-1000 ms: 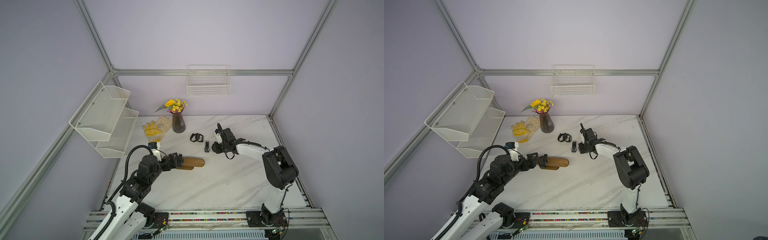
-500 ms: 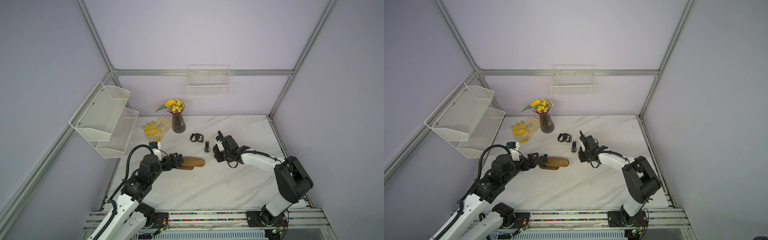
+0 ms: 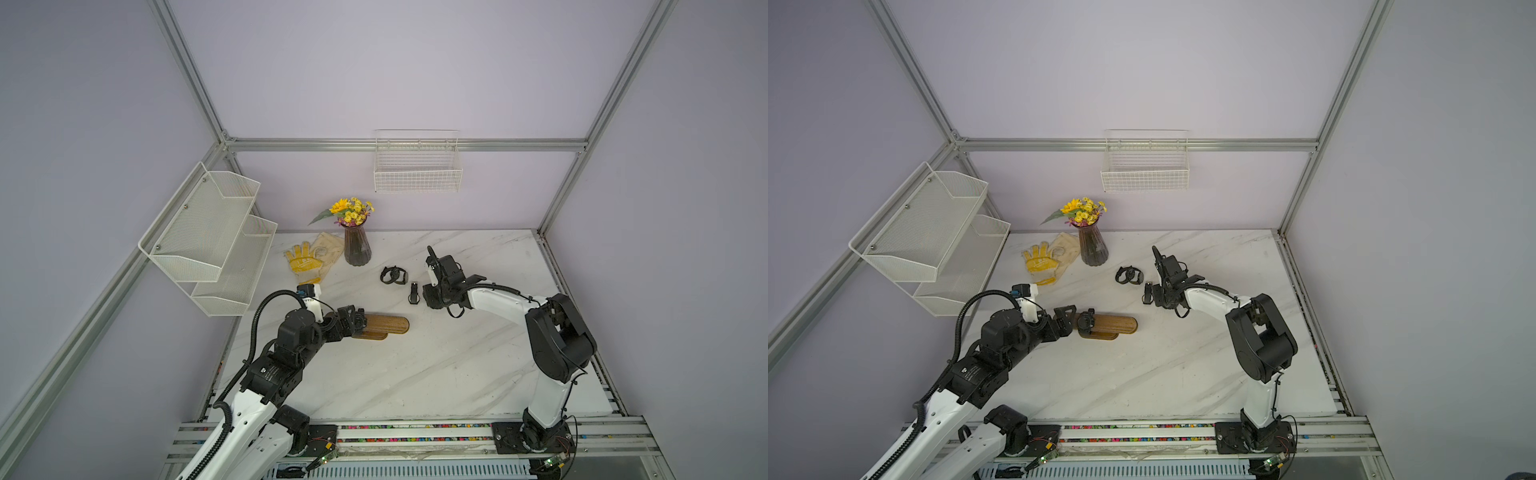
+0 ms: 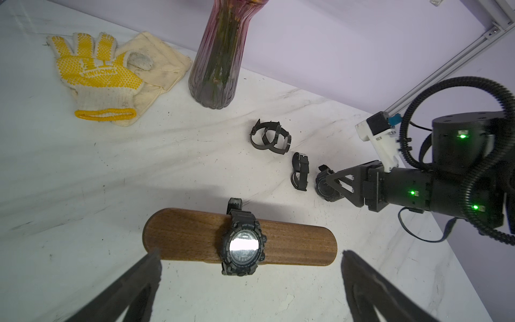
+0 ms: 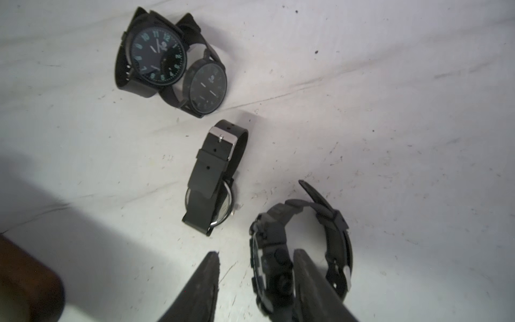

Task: Place watch on stand
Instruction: Pick up the watch at the center of the board.

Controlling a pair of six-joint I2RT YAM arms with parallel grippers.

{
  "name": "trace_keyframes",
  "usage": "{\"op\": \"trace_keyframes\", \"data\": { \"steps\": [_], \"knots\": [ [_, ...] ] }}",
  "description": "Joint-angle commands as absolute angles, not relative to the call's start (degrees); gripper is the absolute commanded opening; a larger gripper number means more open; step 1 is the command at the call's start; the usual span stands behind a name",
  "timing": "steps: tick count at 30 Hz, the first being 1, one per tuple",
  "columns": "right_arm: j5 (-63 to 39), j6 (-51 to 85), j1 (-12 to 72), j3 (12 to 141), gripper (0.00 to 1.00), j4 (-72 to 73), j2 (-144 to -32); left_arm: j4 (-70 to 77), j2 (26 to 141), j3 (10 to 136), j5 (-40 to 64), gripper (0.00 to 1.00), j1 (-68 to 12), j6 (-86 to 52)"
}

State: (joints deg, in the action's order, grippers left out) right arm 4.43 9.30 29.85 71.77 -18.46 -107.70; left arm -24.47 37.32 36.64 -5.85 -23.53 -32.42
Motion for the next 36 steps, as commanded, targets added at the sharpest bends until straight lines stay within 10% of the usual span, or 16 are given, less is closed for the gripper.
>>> {"op": "trace_keyframes", "data": {
  "steps": [1, 8, 36],
  "knots": [
    [7.55, 8.08, 29.62, 73.29, 0.47, -21.53, -108.58, -22.92, 35.97, 35.32, -6.57, 1.00, -23.20, -33.27],
    [0.45, 4.77, 30.03, 70.96, 0.30, -22.07, -106.53, -22.76, 36.71, 35.07, -6.88, 1.00, -23.20, -33.25],
    [-4.56, 5.21, 39.33, 58.21, 0.22, -22.93, -96.88, -21.97, 38.42, 34.45, -7.38, 1.00, -23.20, -32.87]
  ]
}}
